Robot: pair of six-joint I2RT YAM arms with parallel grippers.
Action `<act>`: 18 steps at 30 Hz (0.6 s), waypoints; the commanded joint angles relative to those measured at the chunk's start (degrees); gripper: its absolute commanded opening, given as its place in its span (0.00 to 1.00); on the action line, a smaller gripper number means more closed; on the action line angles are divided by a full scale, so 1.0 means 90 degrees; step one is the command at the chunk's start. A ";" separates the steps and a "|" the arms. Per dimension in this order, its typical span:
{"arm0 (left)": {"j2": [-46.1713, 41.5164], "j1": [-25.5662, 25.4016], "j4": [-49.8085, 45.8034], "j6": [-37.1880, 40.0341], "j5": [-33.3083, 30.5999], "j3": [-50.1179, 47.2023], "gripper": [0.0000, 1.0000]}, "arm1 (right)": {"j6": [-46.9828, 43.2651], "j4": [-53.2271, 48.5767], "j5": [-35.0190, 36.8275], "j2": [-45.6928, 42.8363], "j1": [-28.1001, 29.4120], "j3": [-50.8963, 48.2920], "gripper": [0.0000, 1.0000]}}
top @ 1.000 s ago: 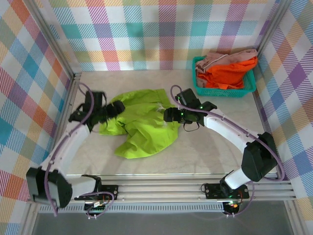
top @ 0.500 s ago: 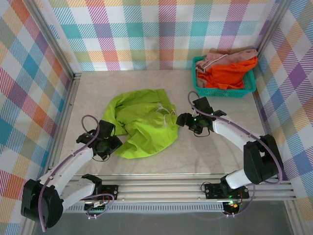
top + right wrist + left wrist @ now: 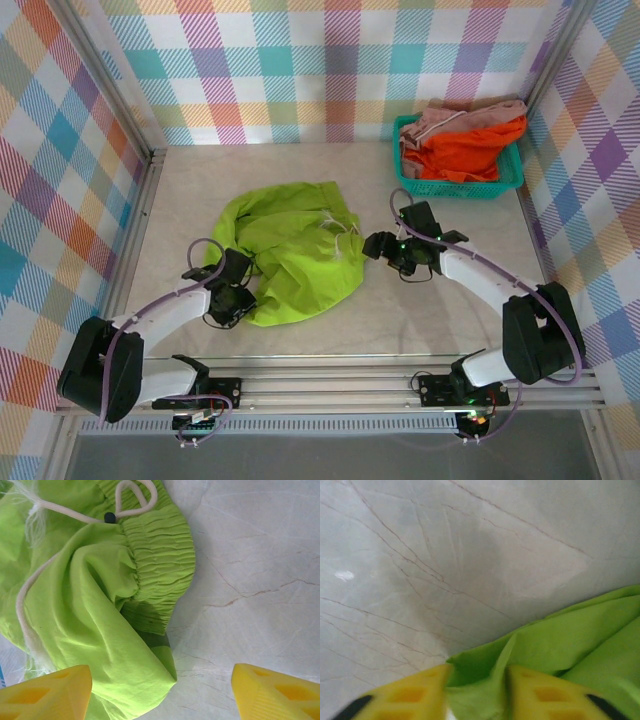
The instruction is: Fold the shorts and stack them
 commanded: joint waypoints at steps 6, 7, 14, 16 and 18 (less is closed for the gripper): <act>-0.0431 -0.0055 -0.1179 0.0753 -0.1127 0.1439 0.00 | 0.0145 0.0257 -0.0361 -0.0198 -0.0042 -0.0248 0.74; -0.0526 -0.0052 -0.1420 0.0892 -0.1362 0.1699 0.00 | 0.0169 0.0291 -0.0401 -0.0206 -0.0041 -0.0257 0.74; -0.1009 0.0091 -0.2391 0.1600 -0.2737 0.2910 0.00 | 0.1322 0.1274 -0.0934 -0.0283 -0.0041 -0.0906 0.70; -0.1041 0.0219 -0.2483 0.1737 -0.2982 0.3002 0.00 | 0.1878 0.1785 -0.0992 -0.0304 -0.0032 -0.1228 0.67; -0.1050 0.0386 -0.2467 0.1858 -0.3030 0.3039 0.00 | 0.2313 0.2241 -0.1007 -0.0315 0.0005 -0.1486 0.65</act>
